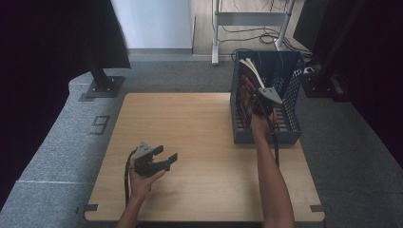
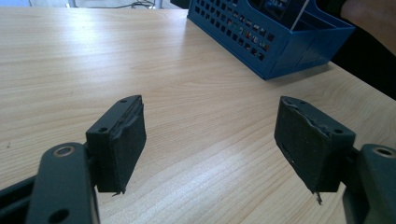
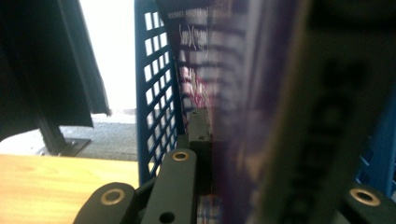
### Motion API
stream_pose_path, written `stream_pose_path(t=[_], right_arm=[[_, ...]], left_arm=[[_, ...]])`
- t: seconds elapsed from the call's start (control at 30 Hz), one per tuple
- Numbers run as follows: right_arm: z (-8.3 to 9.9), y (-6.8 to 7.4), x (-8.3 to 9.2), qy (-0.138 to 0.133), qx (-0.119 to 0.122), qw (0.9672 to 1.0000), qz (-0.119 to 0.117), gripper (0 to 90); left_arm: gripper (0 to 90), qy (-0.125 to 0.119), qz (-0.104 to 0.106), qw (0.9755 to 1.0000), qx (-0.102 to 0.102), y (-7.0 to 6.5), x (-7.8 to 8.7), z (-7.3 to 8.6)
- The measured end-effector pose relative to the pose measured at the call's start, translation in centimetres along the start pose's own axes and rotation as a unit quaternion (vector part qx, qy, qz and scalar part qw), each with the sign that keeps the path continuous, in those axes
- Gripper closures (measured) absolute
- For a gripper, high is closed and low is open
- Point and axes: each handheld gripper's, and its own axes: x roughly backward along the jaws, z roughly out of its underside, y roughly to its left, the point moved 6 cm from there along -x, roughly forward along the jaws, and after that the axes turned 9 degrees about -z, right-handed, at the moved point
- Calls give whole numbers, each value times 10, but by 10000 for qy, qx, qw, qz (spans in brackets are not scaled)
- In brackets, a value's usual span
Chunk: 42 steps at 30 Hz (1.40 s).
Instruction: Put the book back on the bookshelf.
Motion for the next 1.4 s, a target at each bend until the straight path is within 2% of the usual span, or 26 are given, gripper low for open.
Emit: stream_pose_path(t=[0.27, 0.43, 0.6, 0.73, 0.87, 1.17, 1.4], right_arm=[[-6, -7, -10, -103, -108, 9998, 164, 817], [-3, -2, -15, -99, -32, 9998, 142, 817], [2, 11, -15, -127, 114, 9998, -47, 814], [5, 25, -14, -162, 110, 9993, -324, 798], [6, 35, -15, -108, 170, 9987, -466, 764], [8, 35, -12, -1, 98, 9973, -727, 618], [8, 36, -8, 77, 168, 9959, -885, 593]], left_arm=[[249, -2, -28, 10000, 26, 3, 1, 0], [249, 12, -33, 10000, 26, 4, 0, 1], [249, 14, -42, 10000, 15, 2, 0, 1], [249, 48, -29, 10000, -51, -2, -2, 2], [249, 41, -21, 10000, -60, -3, -2, 2], [250, 43, 1, 10000, -47, -3, -1, 1], [250, 63, 8, 10000, -59, -5, -2, 2]])
